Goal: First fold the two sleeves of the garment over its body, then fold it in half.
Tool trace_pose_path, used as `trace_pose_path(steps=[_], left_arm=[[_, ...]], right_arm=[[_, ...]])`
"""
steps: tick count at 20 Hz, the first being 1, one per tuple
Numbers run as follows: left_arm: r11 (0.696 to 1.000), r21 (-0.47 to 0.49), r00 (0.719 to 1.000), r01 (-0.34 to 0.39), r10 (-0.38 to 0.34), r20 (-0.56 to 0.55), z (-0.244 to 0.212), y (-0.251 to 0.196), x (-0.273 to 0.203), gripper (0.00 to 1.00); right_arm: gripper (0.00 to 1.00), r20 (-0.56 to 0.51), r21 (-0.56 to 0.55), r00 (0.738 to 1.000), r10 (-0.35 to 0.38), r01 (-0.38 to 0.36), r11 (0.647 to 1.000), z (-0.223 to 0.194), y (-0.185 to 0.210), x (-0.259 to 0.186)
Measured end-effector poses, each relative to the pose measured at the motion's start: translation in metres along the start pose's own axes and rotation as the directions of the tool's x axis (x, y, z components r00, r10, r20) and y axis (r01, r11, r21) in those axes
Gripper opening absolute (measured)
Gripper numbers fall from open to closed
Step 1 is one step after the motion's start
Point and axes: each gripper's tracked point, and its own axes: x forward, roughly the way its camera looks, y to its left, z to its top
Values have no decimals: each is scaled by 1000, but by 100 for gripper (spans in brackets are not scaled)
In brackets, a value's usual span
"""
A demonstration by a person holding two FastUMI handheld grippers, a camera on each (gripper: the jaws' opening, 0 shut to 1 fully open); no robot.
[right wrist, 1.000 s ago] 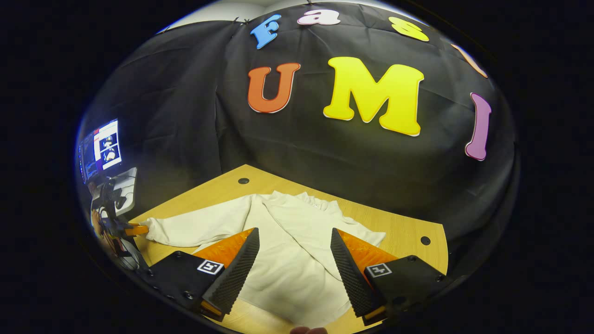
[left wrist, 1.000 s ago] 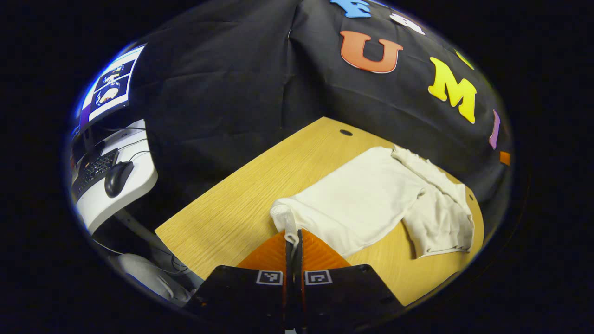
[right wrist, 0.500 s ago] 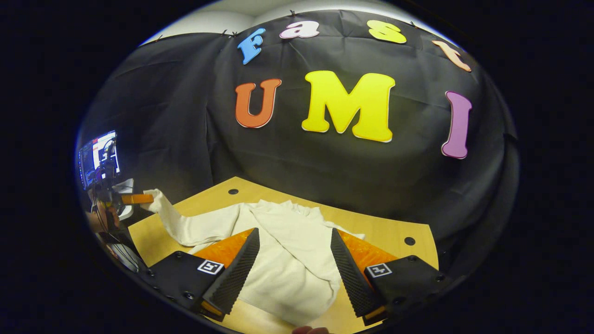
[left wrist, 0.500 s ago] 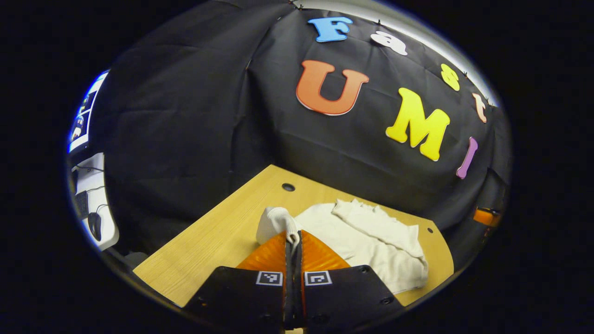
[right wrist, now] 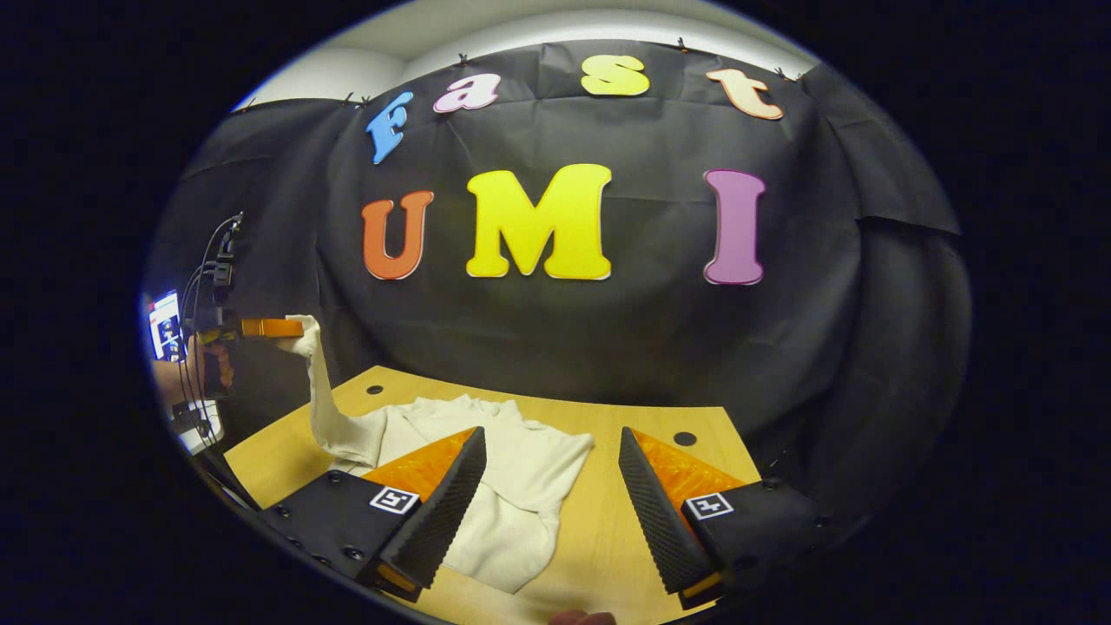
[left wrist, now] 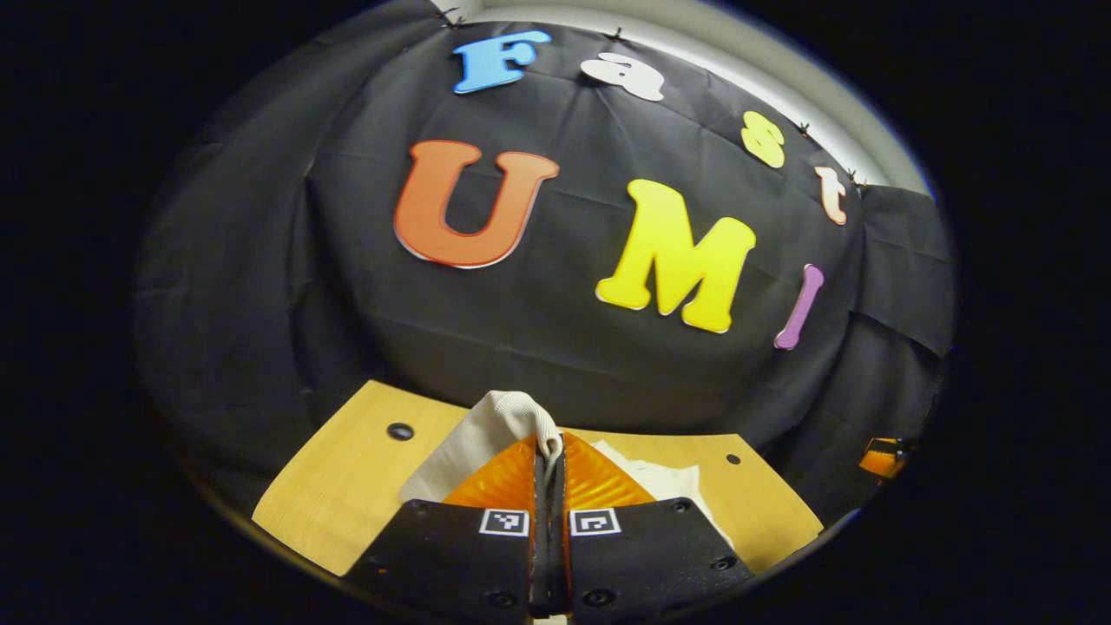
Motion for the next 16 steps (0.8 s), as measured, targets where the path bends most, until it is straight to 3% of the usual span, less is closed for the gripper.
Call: trace_pose_path(steps=[4, 8, 12, 16], left_arm=[[981, 77, 984, 177, -174, -38, 1, -93, 59, 3], [937, 142, 943, 320, -301, -140, -42, -168, 107, 3], [896, 193, 894, 399, -334, -299, -125, -205, 147, 3], [891, 159, 844, 425, -327, -424, -215, -221, 179, 3]], right_arm=[[95, -10, 40, 993, -114, 114, 993, -12, -48, -30], [95, -37, 76, 975, -219, 222, 972, -25, -86, -56], [95, -79, 62, 952, -294, 299, 952, -42, -114, -79], [95, -138, 42, 925, -355, 364, 931, -58, -132, -100]])
